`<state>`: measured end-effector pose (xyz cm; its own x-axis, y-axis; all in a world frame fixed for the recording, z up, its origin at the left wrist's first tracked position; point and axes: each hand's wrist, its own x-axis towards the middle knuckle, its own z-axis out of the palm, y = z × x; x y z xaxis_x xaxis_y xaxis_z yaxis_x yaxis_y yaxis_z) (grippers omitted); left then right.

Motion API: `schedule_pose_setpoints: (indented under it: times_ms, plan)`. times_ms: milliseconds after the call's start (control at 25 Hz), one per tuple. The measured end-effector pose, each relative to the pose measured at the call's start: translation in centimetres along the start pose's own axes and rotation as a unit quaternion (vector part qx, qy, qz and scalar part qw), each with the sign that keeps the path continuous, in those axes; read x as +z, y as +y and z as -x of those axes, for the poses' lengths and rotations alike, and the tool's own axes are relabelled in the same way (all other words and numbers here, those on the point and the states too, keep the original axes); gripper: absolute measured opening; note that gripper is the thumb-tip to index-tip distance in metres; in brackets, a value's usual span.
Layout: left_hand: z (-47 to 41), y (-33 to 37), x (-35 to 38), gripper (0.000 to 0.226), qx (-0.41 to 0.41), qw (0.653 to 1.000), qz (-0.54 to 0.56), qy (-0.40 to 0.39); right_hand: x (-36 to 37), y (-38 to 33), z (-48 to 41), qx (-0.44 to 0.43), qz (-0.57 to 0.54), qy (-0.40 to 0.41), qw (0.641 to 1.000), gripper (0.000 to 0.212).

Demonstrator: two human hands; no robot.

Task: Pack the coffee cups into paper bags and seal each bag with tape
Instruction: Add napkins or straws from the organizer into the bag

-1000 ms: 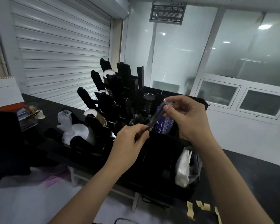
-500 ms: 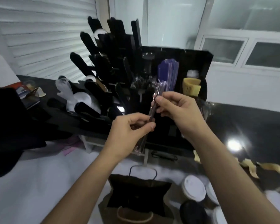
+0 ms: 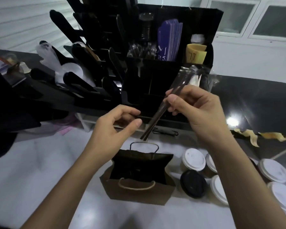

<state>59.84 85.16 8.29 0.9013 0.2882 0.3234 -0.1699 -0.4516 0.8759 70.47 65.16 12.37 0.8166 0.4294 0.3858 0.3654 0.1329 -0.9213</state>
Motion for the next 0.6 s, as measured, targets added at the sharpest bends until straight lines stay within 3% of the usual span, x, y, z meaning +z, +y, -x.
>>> schedule_pose_setpoints:
  times_ms: [200,440,600]
  plan:
    - [2.8,-3.5,-0.9,0.004,-0.033,0.997,-0.072,0.008,-2.3,0.7,1.9,0.013,-0.064,0.065,0.996,0.013]
    - [5.3,-6.5,-1.4,0.011,-0.038,0.980,-0.194,-0.033,-3.4,2.0,4.7,0.044,-0.061,0.100,0.992,0.013]
    - [6.0,-7.6,-1.0,0.014,-0.034,0.963,-0.263,-0.057,-4.2,3.1,5.9,0.033,-0.050,0.175,0.983,0.010]
